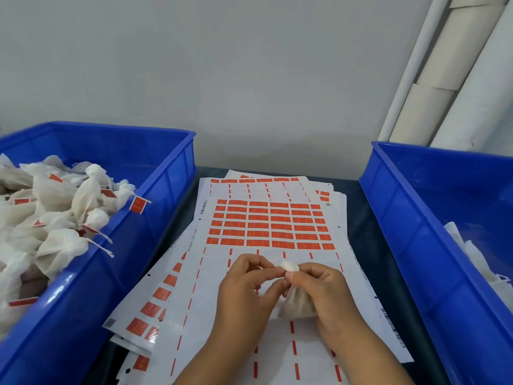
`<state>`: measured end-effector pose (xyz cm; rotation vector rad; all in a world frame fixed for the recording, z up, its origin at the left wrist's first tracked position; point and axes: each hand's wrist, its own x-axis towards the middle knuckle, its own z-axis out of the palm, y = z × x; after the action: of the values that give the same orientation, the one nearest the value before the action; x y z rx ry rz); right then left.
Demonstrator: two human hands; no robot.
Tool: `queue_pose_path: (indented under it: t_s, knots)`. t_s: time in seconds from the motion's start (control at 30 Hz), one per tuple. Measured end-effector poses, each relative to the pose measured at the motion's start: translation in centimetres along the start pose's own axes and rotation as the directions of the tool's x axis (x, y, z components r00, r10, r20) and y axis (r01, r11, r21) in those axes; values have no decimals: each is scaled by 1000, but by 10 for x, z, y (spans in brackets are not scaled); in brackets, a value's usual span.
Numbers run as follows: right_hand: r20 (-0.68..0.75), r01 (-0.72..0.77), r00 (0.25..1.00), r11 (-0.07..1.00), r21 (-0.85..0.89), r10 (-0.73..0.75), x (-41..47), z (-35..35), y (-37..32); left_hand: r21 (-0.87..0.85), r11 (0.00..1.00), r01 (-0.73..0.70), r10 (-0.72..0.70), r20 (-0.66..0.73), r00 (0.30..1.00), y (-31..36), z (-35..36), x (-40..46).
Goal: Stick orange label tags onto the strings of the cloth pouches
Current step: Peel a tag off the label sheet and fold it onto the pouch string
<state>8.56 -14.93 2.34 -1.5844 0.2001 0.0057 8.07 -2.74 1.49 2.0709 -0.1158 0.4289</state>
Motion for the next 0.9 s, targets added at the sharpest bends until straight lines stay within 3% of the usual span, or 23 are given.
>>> queue_pose_path:
  t_s: [0.37, 0.63, 0.77, 0.9]
  knots:
    - [48, 8, 999, 998, -68, -5, -4, 2, -5, 103, 991, 88, -96, 75, 993, -1, 3, -1]
    - [14, 77, 997, 991, -108, -76, -6, 5, -6, 184, 979, 85, -89, 16, 996, -3, 0, -1]
    - [-12, 73, 997, 993, -96, -74, -4, 2, -4, 102, 989, 107, -108, 4, 994, 0, -2, -1]
    - [-30, 115, 992, 983, -143, -120, -2, 2, -1, -96, 965, 243, -234, 89, 968, 4, 0, 0]
